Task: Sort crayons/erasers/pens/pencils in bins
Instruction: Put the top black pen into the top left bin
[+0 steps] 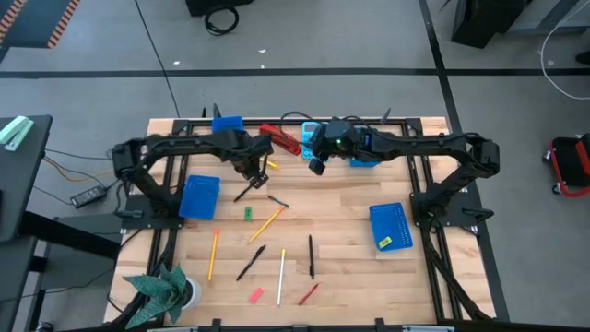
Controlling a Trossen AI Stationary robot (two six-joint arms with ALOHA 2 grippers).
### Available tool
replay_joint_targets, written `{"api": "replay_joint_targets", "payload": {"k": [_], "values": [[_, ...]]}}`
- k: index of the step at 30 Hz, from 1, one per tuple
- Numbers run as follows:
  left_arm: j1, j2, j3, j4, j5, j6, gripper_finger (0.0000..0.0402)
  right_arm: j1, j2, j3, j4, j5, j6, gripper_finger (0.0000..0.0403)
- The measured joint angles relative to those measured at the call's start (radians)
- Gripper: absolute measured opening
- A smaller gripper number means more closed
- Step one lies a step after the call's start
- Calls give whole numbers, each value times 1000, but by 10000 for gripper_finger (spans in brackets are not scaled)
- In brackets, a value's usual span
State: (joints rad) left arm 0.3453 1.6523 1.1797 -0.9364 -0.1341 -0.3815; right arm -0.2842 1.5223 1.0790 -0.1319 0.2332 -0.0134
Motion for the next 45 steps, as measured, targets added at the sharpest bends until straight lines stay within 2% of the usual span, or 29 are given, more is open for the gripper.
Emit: {"api": "replay_joint_targets", "payload": {"k": [5, 13, 19, 45], "values": [[5, 57, 0, -8, 3, 7, 95, 9, 12, -77, 74, -30, -43, 104], [-25, 70, -48, 34, 78, -58, 90, -41, 13, -156, 86, -29, -42, 104], [-58, 70, -101, 105, 105, -80, 88, -67, 13, -163, 90, -29, -39, 104], [-34, 69, -241, 245, 104, -79, 64, -73, 13, -163, 119, -33, -13, 104]]}}
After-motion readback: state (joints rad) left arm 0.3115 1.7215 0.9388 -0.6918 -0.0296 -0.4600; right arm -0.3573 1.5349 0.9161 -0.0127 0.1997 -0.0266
